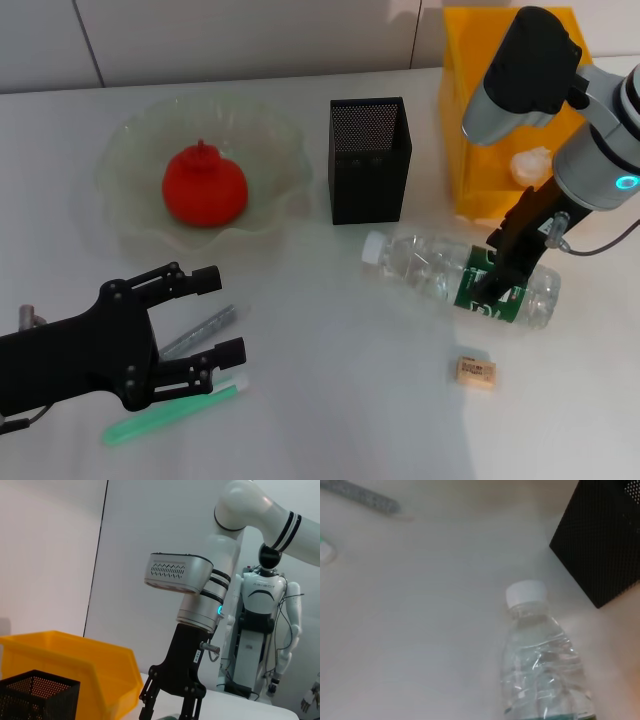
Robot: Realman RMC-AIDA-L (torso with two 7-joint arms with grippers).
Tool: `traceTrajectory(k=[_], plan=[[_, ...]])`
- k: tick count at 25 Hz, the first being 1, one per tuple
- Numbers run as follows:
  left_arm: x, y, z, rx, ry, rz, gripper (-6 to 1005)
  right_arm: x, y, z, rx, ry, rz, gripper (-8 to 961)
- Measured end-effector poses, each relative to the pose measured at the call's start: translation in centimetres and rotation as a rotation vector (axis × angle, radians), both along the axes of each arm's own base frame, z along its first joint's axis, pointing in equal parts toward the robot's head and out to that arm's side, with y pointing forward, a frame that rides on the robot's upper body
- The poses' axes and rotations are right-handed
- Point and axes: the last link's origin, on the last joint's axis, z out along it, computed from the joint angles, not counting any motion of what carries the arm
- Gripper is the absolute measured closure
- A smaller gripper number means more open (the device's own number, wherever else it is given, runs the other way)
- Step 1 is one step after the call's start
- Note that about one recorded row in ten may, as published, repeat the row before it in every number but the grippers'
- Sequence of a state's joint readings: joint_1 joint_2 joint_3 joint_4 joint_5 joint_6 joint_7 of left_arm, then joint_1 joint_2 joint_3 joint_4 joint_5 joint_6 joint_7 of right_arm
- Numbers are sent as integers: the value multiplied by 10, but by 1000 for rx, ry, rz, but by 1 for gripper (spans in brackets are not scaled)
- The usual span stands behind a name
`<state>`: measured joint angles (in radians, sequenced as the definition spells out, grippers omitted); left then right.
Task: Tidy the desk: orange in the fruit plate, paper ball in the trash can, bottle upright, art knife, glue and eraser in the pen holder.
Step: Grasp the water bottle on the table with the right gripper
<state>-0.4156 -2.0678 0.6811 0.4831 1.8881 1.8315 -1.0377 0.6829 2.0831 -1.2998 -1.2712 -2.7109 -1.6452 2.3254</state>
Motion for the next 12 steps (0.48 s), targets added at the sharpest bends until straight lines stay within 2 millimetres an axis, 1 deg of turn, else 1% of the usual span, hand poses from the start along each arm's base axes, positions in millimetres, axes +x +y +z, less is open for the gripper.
traceTrajectory(k=[12], plan=[[2,1,1,1,0,-13,174,13,3,-11,18,1,-40,168]])
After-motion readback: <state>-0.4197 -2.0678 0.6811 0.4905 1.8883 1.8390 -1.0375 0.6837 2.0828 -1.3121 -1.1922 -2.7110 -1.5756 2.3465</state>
